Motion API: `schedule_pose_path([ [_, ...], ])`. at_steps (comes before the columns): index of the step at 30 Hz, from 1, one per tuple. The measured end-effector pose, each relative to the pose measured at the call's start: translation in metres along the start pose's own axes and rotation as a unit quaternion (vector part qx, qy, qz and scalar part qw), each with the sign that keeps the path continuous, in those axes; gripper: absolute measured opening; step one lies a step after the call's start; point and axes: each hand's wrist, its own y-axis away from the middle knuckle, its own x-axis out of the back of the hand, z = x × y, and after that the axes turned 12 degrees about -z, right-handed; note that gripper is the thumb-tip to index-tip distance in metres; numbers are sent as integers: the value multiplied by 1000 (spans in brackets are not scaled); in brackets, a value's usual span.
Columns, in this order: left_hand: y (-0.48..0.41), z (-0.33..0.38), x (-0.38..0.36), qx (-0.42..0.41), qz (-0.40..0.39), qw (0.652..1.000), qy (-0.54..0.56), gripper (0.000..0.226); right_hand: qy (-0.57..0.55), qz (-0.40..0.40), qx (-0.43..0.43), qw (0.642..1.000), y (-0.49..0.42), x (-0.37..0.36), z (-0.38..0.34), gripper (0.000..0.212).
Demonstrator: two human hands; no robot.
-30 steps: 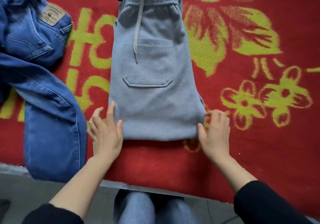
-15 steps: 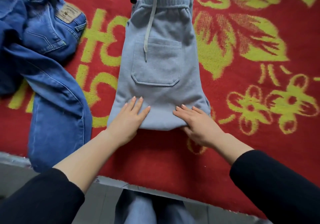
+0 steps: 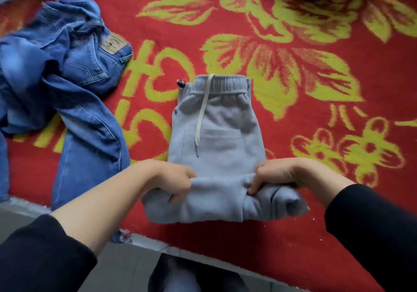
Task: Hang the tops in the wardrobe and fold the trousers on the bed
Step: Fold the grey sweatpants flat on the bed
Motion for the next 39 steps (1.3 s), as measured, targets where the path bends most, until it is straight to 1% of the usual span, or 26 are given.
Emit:
schedule_pose_path([
  [2, -1, 1, -14, -3, -63, 996, 65, 51, -42, -102, -51, 993, 1, -9, 6, 14],
  [3, 0, 2, -18, -9, -87, 992, 92, 52, -53, -143, -63, 986, 2, -11, 9, 14],
  [4, 0, 2, -20, -20, -108, 988, 113, 54, -58, -166, -64, 982, 4, -13, 10, 14],
  [5, -1, 1, -19, -34, -121, 983, 130, 56, -58, -166, -56, 983, 7, -11, 11, 13],
  [6, -2, -1, -17, -46, -119, 981, 143, 57, -48, -143, -39, 988, 10, -8, 11, 13],
  [8, -1, -3, -6, -66, -83, 983, 148, 49, -10, -55, 5, 998, 18, 2, 8, 16],
  [10, 4, -3, 9, -90, -18, 987, 130, 44, 13, 34, 35, 999, 24, 19, 6, 18],
  [13, 13, -4, 39, -123, 138, 982, 41, 36, 39, 123, 83, 988, 30, 47, -1, 13],
  [16, 19, -4, 62, -122, 309, 942, -52, 21, 90, 223, 125, 963, 30, 66, -12, 23],
  [18, 16, -5, 69, -80, 399, 910, -74, 12, 137, 308, 139, 931, 23, 74, -17, 25],
  [19, 12, -6, 71, -51, 432, 897, -83, 10, 157, 343, 139, 916, 17, 76, -19, 23],
  [20, 7, -8, 72, -25, 460, 883, -92, 12, 174, 370, 134, 903, 10, 77, -20, 18],
  [21, -2, -10, 71, -9, 488, 867, -100, 19, 195, 391, 117, 892, 2, 77, -21, 10],
  [22, -13, -12, 69, -12, 517, 850, -103, 28, 212, 407, 101, 882, -6, 75, -22, 4],
  [23, -24, -14, 66, -35, 543, 833, -102, 35, 228, 426, 96, 870, -13, 72, -22, 12],
  [24, -33, -13, 62, -64, 561, 819, -101, 42, 230, 442, 112, 860, -19, 67, -22, 23],
  [25, -40, -10, 58, -89, 560, 818, -99, 50, 215, 458, 150, 850, -23, 61, -22, 35],
  [26, -46, -7, 54, -104, 539, 830, -101, 59, 191, 459, 191, 846, -25, 56, -24, 48],
  [27, -52, -4, 52, -109, 507, 848, -106, 66, 176, 440, 215, 854, -28, 53, -25, 59],
  [29, -64, -2, 52, -84, 445, 885, -106, 69, 169, 375, 210, 887, -37, 55, -27, 70],
  [31, -73, -2, 62, -48, 404, 910, -84, 71, 150, 320, 180, 918, -45, 63, -32, 74],
  [32, -76, 0, 69, -34, 386, 919, -66, 72, 123, 301, 163, 931, -49, 69, -36, 75],
  [35, -81, 5, 88, -13, 341, 939, -30, 77, 57, 269, 104, 956, -51, 87, -49, 70],
  [39, -81, 4, 100, -1, 319, 947, -24, 83, 116, 231, 44, 965, -60, 101, -60, 63],
])
